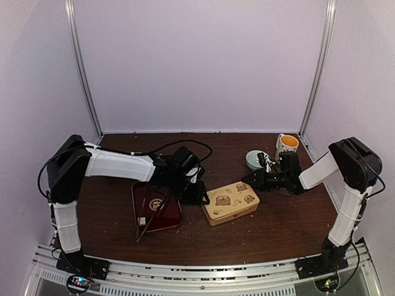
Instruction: Pack the chocolate
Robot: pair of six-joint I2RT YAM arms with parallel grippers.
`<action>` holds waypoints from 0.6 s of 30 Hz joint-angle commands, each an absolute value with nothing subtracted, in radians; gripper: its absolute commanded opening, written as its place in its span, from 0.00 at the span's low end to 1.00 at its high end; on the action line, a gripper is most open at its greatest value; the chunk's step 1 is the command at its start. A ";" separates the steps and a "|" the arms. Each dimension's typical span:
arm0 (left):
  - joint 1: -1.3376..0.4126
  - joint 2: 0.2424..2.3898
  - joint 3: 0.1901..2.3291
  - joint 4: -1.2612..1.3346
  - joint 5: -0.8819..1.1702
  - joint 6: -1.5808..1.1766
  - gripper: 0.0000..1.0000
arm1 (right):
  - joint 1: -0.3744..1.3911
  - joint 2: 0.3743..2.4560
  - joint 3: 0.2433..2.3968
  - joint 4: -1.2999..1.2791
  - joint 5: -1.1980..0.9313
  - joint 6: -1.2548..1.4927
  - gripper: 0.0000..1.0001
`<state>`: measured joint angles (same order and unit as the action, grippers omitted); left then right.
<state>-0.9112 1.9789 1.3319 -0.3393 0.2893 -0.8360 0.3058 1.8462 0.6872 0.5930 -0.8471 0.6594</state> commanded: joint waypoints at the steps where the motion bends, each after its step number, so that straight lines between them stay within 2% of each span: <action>1: -0.907 2.049 1.348 -0.290 0.251 -0.815 0.29 | 0.319 1.899 0.620 0.432 -0.802 0.657 0.20; 8: -0.907 2.069 1.353 -0.296 0.247 -0.816 0.30 | 0.331 1.894 0.597 0.401 -0.767 0.630 0.19; 13: -0.907 2.063 1.363 -0.315 0.225 -0.813 0.29 | 0.335 1.827 0.596 0.385 -0.755 0.619 0.22; 18: -0.907 2.023 1.425 -0.412 0.152 -0.776 0.30 | 0.334 1.691 0.705 0.131 -0.666 0.503 0.26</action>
<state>-0.9043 2.0003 1.3746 -0.3656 0.2733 -0.8299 0.3180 1.7542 0.6621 0.4786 -0.7586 0.6132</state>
